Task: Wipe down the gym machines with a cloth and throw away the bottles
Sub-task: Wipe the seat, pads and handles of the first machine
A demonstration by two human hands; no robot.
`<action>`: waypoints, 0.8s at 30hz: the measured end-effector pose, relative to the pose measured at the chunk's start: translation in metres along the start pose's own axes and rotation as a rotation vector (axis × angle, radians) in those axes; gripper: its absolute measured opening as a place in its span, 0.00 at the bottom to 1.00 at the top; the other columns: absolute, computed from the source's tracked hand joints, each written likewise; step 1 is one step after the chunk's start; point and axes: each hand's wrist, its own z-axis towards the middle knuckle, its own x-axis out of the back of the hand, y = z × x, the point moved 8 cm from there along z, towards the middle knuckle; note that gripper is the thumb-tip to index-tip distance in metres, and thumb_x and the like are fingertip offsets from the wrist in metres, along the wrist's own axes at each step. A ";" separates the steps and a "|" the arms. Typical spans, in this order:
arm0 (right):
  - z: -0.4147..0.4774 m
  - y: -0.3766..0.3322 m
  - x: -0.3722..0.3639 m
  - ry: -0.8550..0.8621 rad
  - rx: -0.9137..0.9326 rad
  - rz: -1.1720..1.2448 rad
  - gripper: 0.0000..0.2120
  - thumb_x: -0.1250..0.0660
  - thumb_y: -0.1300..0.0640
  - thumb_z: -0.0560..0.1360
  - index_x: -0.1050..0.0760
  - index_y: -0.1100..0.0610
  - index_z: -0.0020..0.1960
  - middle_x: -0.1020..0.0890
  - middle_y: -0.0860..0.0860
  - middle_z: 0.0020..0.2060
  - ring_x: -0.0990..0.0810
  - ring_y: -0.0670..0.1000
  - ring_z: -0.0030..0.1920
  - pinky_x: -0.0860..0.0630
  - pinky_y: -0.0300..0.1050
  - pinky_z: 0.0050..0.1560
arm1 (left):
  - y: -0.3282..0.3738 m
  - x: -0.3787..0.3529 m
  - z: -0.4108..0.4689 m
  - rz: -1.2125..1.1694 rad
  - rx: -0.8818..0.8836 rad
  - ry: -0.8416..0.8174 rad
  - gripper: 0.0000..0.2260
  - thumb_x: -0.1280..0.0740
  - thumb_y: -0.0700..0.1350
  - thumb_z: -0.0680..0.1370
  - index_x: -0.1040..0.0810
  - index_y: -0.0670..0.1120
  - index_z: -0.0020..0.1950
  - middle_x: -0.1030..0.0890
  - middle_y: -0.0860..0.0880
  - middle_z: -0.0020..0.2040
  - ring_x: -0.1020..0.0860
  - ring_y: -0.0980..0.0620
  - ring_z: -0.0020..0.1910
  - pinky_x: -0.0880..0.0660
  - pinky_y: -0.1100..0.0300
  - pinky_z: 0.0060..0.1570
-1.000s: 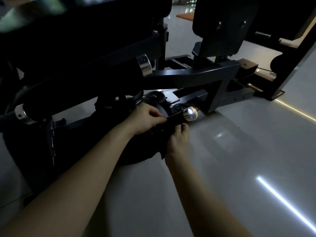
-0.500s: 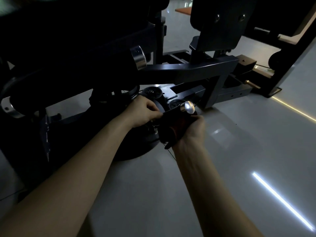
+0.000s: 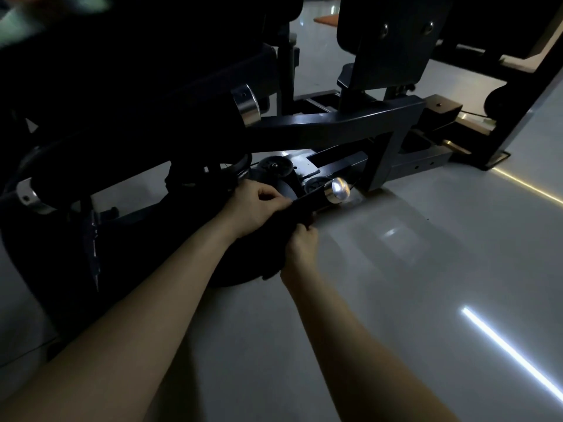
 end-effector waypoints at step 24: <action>-0.056 -0.141 0.028 -0.187 0.404 -0.326 0.23 0.46 0.40 0.80 0.19 0.55 0.50 0.16 0.52 0.45 0.18 0.51 0.48 0.22 0.49 0.48 | 0.071 -0.041 -0.063 0.012 -0.486 0.522 0.20 0.32 0.58 0.76 0.29 0.45 0.59 0.25 0.46 0.55 0.24 0.49 0.52 0.23 0.55 0.49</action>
